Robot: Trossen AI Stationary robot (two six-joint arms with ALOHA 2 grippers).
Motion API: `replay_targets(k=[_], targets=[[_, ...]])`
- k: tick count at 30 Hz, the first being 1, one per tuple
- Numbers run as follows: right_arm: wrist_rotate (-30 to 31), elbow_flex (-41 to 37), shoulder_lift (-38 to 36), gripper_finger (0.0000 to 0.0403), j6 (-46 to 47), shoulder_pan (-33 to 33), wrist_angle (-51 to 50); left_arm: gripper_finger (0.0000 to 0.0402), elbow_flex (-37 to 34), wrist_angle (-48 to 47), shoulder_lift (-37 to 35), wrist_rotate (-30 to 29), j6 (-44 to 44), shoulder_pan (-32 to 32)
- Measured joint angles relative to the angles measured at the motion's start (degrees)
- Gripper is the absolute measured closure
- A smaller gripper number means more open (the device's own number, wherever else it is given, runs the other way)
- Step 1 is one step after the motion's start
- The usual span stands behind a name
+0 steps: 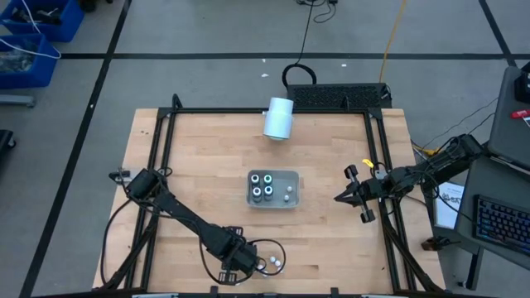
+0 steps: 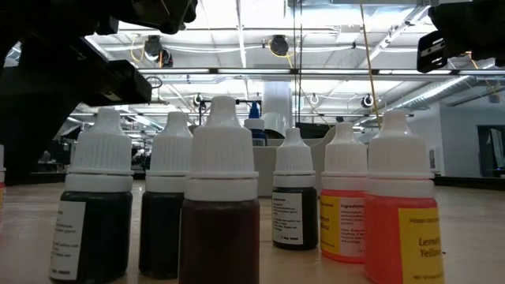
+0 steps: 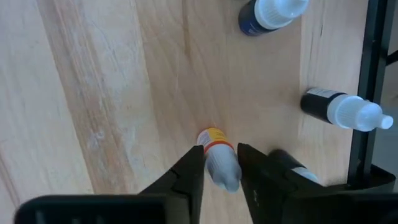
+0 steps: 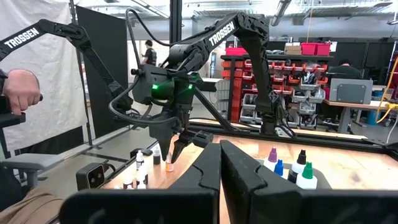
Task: Pick & Place food coloring
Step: Put the small yellow food coloring bottle into the gray bin
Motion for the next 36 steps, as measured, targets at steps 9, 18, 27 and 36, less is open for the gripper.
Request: replay_targets(k=[9, 18, 27, 36], targets=[[0.0, 0.02, 0.0, 0.0403, 0.22, -0.01, 0.01, 0.0337, 0.08, -0.57, -0.07, 1.98, 2.48, 0.34], [0.0, 0.01, 0.01, 0.0403, 0.14, 0.0, 0.0, 0.0334, 17.16, -18.66, 0.02, -1.62, 10.74, 4.14], [0.0, 0.02, 0.0, 0.0403, 0.15, -0.01, -0.26, 0.0331, 37.31, -20.16, -0.11, -11.3, 29.36, 13.18], [-0.08, 0.0, 0.0, 0.0403, -0.39, -0.02, -1.44, 0.0331, 39.35, -13.26, 1.85, -10.4, 38.34, 27.0]])
